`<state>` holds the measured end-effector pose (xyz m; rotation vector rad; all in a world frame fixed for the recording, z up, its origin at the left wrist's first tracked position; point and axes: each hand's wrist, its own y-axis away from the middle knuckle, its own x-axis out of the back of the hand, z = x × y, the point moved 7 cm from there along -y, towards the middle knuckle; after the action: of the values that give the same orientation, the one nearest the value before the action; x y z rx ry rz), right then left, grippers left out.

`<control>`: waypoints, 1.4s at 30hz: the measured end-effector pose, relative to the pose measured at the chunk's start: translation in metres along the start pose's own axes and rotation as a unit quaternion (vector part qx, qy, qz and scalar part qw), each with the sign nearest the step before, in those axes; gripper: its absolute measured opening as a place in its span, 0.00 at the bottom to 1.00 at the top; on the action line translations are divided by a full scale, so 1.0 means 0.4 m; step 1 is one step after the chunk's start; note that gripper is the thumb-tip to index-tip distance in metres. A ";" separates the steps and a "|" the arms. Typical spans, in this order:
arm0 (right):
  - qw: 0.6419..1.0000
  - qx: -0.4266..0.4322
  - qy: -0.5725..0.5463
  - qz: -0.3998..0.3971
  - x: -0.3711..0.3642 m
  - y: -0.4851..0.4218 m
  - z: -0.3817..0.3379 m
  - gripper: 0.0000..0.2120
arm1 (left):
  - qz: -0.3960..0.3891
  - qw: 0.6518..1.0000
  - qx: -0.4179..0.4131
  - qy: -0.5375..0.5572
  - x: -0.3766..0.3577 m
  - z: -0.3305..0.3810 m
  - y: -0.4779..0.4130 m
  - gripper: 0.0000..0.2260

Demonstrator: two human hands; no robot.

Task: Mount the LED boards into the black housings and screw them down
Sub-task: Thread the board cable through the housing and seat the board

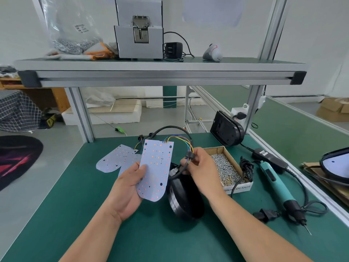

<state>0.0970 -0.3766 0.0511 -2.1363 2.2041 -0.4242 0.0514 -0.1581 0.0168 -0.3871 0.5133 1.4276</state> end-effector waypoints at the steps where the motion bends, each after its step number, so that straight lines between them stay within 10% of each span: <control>1: 1.000 -0.010 -0.003 0.006 0.002 0.000 0.004 0.06 | -0.001 1.000 0.003 0.001 0.000 -0.002 0.000 0.21; 42: 0.981 -0.087 -0.106 -0.137 -0.106 0.018 0.077 0.08 | -0.031 0.998 -0.028 -0.050 -0.043 -0.016 -0.002 0.19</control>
<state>0.0986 -0.3398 0.0133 -2.4545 1.9023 -0.0074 0.0504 -0.1761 0.0210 -0.3712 0.3785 1.3965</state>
